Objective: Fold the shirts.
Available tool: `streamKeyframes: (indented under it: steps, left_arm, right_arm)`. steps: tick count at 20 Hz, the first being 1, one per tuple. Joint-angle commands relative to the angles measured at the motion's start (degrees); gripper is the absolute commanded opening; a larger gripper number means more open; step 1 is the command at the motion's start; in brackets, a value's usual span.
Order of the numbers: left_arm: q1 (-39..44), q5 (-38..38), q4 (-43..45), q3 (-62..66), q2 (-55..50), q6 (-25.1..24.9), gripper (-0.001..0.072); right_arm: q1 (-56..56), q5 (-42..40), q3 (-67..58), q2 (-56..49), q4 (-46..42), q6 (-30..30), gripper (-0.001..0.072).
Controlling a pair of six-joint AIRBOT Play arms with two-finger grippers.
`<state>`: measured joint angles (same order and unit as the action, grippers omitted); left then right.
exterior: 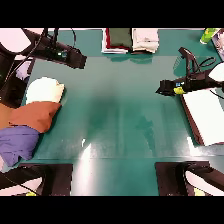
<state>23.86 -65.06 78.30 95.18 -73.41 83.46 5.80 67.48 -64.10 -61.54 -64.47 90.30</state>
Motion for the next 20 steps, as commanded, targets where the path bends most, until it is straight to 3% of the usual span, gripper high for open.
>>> streamKeyframes:
  steps: [1, 2, 4, 5, 9, 14, 18, 19, 20]
  left_arm:
    - [-1.05, 3.06, 5.75, -0.02, -0.02, -1.99, 0.0028]
    - [-2.93, 2.23, 10.62, -0.04, -0.11, 0.79, 0.0038]
    - [-8.76, -0.5, 15.21, -0.04, -0.9, 5.16, 0.0563]
    - [-12.57, -2.78, 15.17, -0.04, -1.9, 5.73, 0.0603]
    - [-21.94, -9.57, 14.91, -3.19, -7.89, 5.64, 0.0604]
    - [-24.44, -3.65, 13.88, -13.84, -15.54, 5.68, 0.0603]
    - [-24.44, -2.91, 13.88, -14.73, -18.25, 7.21, 0.0601]
    - [-24.44, -3.32, 13.9, -14.45, -18.1, 7.21, 0.0505]
    - [-24.44, -3.98, 13.92, -13.99, -17.62, 7.06, 0.0158]
  right_arm:
    - [0.07, 0.04, -0.02, -0.02, -0.02, 0.02, 0.0017]
    - [0.07, 0.04, -0.02, -0.02, -0.02, 0.02, 0.0017]
    - [0.07, 0.0, -0.02, -0.02, 0.0, 0.02, 0.0017]
    - [0.07, -0.02, -0.02, -0.02, 0.0, 0.02, 0.0017]
    - [0.07, -0.02, -0.02, -0.02, -0.02, 0.02, 0.0017]
    - [0.07, -0.09, -0.02, -0.02, 0.0, 0.02, 0.0017]
    - [0.07, -0.76, -0.02, -0.04, 0.02, 0.04, 0.0017]
    - [0.07, -1.27, -0.04, -0.02, 0.04, 0.02, 0.0017]
    - [0.07, -1.88, -0.09, -0.02, 0.07, 0.02, 0.0017]
